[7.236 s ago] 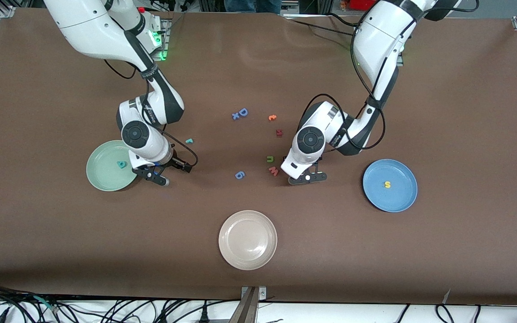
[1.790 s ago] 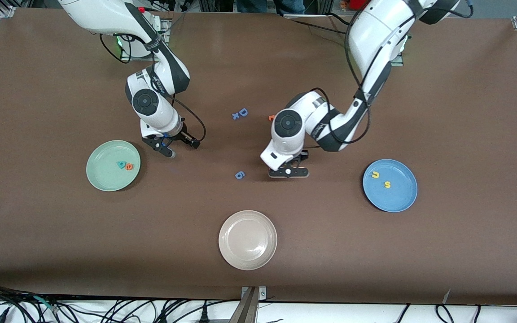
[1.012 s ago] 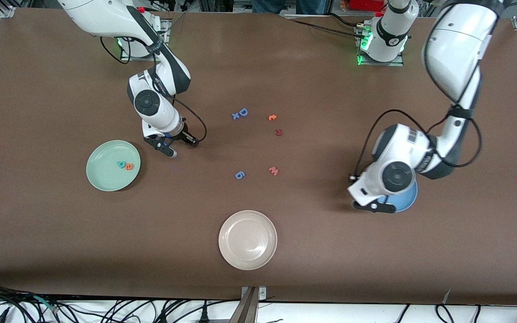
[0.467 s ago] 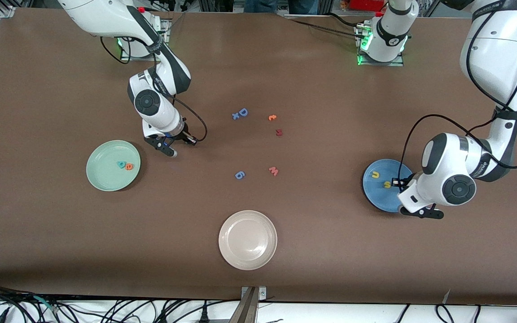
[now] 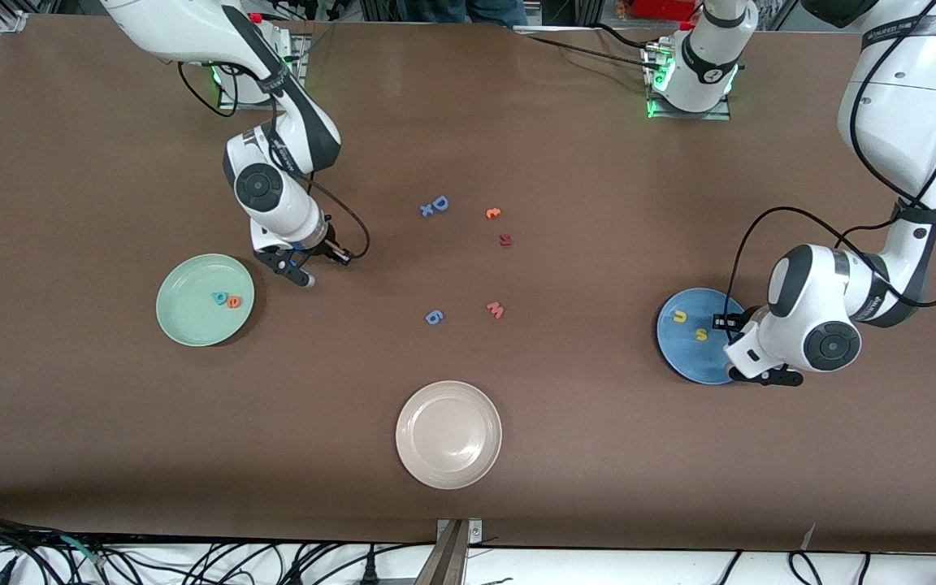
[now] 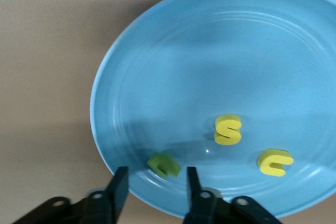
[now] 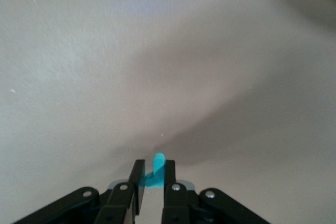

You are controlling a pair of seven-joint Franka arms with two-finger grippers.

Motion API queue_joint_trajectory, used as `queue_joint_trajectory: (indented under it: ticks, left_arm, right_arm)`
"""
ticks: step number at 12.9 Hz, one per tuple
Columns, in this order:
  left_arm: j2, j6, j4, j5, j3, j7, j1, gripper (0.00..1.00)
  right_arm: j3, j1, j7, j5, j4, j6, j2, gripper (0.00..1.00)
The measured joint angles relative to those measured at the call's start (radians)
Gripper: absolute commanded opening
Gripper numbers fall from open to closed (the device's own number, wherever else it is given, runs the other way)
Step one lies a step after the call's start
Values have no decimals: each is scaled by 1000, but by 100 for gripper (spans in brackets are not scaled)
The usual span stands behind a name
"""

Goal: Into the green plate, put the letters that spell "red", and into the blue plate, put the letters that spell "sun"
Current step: 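Place the green letter on the blue plate while the right gripper moves, then place the teal letter on the green plate while the left gripper withdraws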

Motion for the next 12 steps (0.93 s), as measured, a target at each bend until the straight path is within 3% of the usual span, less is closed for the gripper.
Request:
queue_joint_trajectory:
  ticks: [4,8,12]
  left_arm:
    - [-97,-60,36,-17,-77,-2,2,100]
    - [-307,-178,75,-113,-219,-7,-4,100]
    - [-500,-228,78,-134,-235,-8,4,100]
  right_arm:
    - [2,-72,-106,0,68,-170,-64,13]
    - [1,-233,-376,0,97,-263,-108,13]
    - [-1,-370,-629,-12,96,-268,-104,13]
